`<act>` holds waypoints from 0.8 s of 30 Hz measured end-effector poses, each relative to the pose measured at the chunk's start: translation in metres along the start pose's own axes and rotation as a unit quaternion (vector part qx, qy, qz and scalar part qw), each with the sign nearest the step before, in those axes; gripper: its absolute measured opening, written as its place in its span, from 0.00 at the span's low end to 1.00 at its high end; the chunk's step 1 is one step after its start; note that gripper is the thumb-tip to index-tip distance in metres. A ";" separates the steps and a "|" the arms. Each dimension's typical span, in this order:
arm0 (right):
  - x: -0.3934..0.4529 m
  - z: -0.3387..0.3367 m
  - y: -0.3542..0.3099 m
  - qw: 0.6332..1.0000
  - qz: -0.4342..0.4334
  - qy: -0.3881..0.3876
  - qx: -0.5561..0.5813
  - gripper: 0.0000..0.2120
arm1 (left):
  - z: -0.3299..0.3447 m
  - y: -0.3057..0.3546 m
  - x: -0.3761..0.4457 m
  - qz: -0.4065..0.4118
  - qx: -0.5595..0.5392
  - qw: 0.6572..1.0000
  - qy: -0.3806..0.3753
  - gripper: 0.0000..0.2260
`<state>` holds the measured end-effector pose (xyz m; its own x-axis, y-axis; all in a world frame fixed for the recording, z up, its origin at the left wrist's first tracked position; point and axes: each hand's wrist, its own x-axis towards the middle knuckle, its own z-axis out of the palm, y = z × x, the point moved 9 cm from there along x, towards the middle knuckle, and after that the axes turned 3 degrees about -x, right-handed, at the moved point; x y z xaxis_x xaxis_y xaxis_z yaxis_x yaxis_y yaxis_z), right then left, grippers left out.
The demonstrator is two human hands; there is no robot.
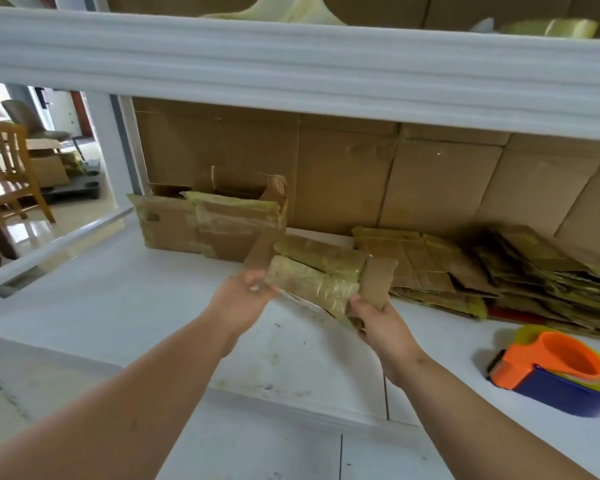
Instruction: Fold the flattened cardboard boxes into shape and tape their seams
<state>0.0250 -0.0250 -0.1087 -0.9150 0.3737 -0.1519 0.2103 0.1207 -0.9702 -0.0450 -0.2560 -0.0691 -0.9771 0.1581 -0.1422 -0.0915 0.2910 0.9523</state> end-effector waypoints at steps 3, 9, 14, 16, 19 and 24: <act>0.008 -0.001 0.007 0.995 0.060 -0.028 0.075 0.13 | -0.004 -0.024 0.015 -0.041 0.045 0.998 0.008 0.23; 0.002 0.000 0.013 0.969 0.114 -0.194 -0.106 0.24 | 0.040 -0.024 0.028 -0.063 0.042 0.996 -0.049 0.38; 0.014 -0.041 -0.022 0.977 0.044 -0.170 -0.121 0.17 | 0.053 -0.015 0.041 -0.031 0.107 0.994 -0.018 0.42; 0.031 -0.064 -0.035 0.978 -0.016 -0.050 -0.201 0.14 | 0.058 -0.012 0.046 -0.026 0.119 0.992 -0.031 0.36; 0.039 -0.046 -0.030 0.954 -0.046 -0.097 -0.281 0.14 | 0.068 -0.011 0.048 -0.040 0.097 0.991 -0.077 0.32; 0.031 -0.008 -0.007 0.920 -0.044 -0.290 -0.260 0.43 | 0.058 -0.010 0.053 -0.015 0.071 0.997 -0.020 0.23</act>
<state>-0.0022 -0.0073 -0.1048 -0.9341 -0.1941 -0.2996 0.1252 0.6076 -0.7843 -0.0850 -0.1956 -0.1021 -0.9656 0.1839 -0.1836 -0.0900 0.4259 0.9003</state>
